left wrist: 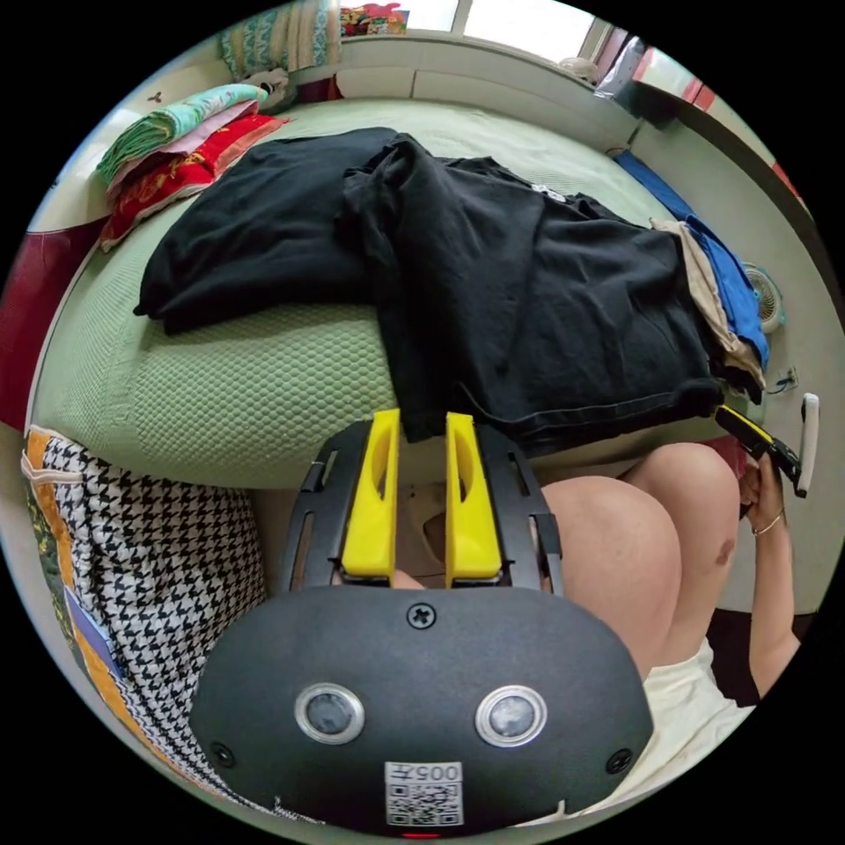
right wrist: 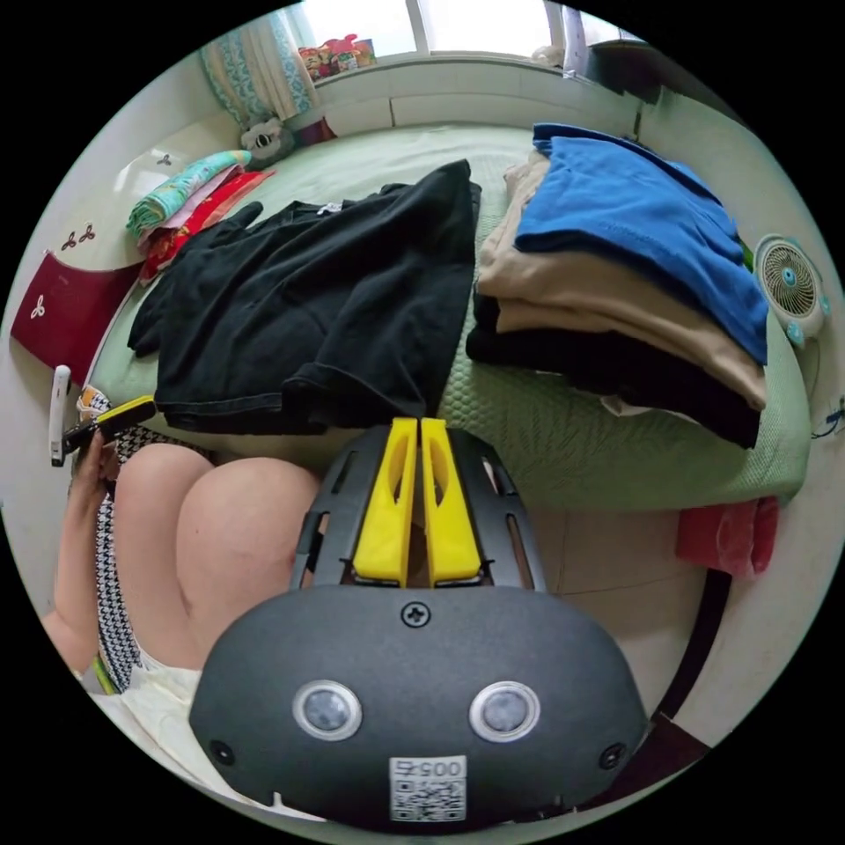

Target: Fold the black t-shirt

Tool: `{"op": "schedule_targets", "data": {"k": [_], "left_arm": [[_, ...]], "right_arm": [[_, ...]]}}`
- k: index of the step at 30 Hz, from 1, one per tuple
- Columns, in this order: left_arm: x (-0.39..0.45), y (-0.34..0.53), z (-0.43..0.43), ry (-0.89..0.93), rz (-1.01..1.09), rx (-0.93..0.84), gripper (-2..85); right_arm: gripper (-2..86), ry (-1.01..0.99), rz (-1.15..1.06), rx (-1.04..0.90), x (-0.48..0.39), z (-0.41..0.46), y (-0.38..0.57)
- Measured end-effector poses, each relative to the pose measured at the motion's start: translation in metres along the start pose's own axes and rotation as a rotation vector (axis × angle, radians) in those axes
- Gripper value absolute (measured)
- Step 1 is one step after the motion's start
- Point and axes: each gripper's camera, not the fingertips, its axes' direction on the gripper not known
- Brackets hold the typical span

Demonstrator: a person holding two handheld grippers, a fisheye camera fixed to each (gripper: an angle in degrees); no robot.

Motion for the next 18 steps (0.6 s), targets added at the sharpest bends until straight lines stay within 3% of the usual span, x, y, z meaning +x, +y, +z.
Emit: {"op": "schedule_targets", "data": {"k": [9,18], "left_arm": [[-0.02,0.038,-0.022,0.004,-0.072,-0.04,4.3],[-0.051,0.113,-0.132,0.005,-0.076,0.127,2.9]], "right_arm": [[-1.2,0.005,0.022,0.14,0.006,-0.063,0.048],[-1.3,0.008,0.017,0.229,0.015,-0.127,0.092]]}}
